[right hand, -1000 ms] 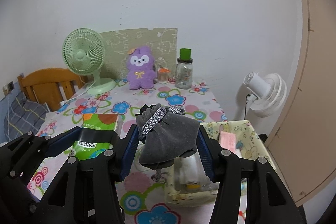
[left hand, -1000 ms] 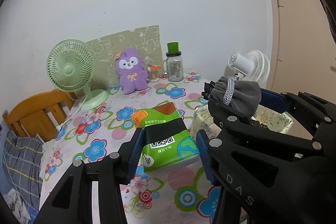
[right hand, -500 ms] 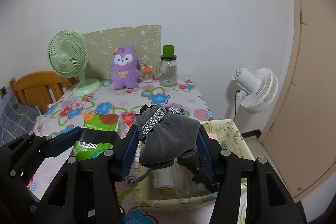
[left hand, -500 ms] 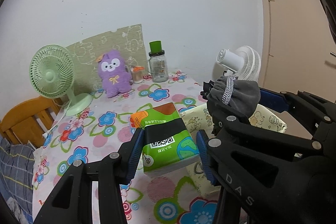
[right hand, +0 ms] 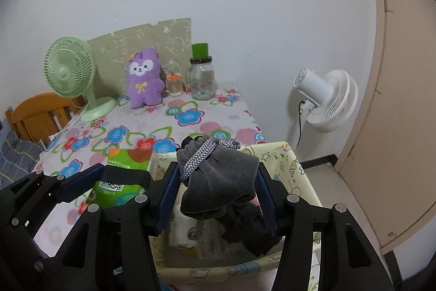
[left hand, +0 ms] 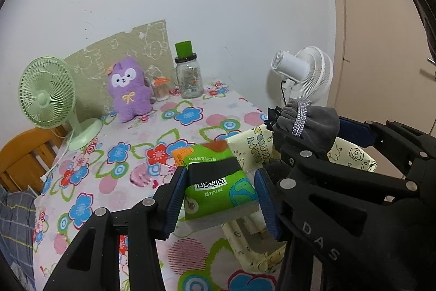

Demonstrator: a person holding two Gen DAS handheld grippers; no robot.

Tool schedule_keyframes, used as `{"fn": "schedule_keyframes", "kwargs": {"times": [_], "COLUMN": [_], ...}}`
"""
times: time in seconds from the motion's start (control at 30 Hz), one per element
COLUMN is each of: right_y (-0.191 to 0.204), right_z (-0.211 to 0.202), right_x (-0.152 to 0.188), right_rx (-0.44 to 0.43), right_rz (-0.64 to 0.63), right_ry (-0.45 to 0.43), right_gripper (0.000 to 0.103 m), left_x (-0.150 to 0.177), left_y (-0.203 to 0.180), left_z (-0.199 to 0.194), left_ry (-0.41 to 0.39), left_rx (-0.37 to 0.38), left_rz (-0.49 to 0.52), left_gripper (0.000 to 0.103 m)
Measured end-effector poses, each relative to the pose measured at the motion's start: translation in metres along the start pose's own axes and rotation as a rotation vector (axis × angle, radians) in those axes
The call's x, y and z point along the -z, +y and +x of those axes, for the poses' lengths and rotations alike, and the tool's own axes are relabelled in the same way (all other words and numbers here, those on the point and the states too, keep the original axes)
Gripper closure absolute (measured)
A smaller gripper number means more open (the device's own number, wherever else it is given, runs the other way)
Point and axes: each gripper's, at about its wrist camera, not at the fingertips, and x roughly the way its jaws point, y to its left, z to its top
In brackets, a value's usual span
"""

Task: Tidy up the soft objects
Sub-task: 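Carry the grey glove and green tissue packet with both tools toward the yellow basket, then lower the glove and tissue packet into the basket and open both tools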

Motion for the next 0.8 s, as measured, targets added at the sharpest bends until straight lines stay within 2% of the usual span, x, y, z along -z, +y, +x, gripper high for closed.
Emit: {"fn": "schedule_keyframes", "kwargs": {"times": [0.57, 0.6, 0.63, 0.7, 0.8], "right_y": [-0.032, -0.032, -0.033, -0.033, -0.034], "right_z": [0.029, 0.030, 0.031, 0.033, 0.034], "right_x": [0.004, 0.004, 0.004, 0.004, 0.004], "right_rx": [0.027, 0.027, 0.027, 0.024, 0.022], "right_rz": [0.053, 0.054, 0.054, 0.055, 0.056], "right_ry": [0.052, 0.054, 0.055, 0.060, 0.061], "right_gripper": [0.045, 0.045, 0.045, 0.045, 0.045], "left_x": [-0.007, -0.007, -0.007, -0.007, -0.007], "left_y": [-0.022, -0.023, -0.024, -0.025, -0.026], "left_z": [0.034, 0.035, 0.037, 0.037, 0.039], "left_ry": [0.046, 0.046, 0.047, 0.043, 0.045], "left_rx": [0.046, 0.047, 0.043, 0.031, 0.028], "left_rz": [0.030, 0.033, 0.035, 0.039, 0.044], "left_gripper": [0.049, 0.046, 0.034, 0.019, 0.017]}}
